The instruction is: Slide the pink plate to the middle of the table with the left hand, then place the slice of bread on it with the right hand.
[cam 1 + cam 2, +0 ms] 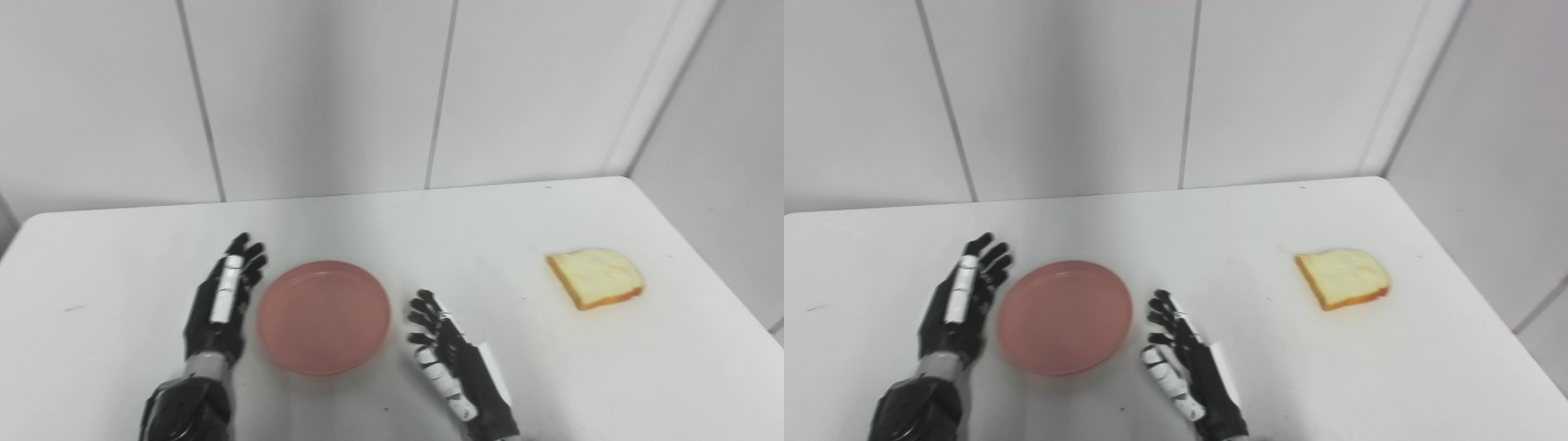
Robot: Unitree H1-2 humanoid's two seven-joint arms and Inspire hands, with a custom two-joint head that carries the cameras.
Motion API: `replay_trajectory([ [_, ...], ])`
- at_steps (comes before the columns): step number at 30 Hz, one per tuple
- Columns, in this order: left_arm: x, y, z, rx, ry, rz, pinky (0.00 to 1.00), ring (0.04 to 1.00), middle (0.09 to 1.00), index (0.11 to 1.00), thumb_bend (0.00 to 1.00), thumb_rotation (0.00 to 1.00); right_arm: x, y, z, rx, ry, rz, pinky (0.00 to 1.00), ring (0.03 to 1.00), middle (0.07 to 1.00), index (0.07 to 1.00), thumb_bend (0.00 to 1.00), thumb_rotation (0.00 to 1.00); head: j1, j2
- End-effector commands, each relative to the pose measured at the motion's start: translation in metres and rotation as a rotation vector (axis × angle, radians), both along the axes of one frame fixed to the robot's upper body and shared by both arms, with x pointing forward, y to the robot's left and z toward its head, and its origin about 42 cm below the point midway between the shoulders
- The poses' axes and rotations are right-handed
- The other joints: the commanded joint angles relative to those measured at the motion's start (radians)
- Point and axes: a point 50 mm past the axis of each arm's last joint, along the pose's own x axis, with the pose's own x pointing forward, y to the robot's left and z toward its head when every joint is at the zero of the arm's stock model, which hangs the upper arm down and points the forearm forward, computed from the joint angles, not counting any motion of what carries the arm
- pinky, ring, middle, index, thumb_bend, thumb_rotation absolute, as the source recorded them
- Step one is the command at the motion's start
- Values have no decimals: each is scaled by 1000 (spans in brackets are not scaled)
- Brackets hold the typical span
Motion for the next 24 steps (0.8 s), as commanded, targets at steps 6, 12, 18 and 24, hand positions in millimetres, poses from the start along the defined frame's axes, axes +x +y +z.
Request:
replay_trajectory([
  [6,8,4,2,-43,-26,5,996,892,858,818,799,663,-6,-38,30,-297,-85,-101,787,877,907,935,803,839,-43,-27],
  [12,8,6,1,-29,-44,16,1000,919,890,823,755,687,4,-91,74,-502,-131,-112,850,912,923,934,880,757,-44,-45],
  [18,7,5,-4,-16,-41,18,1000,924,888,823,749,695,14,-132,111,-704,-152,-97,855,919,936,926,940,655,-45,-53],
  [24,7,4,-6,10,-45,15,1000,938,899,833,738,705,28,-163,149,-875,-202,-102,852,926,936,912,972,612,-41,-56],
])
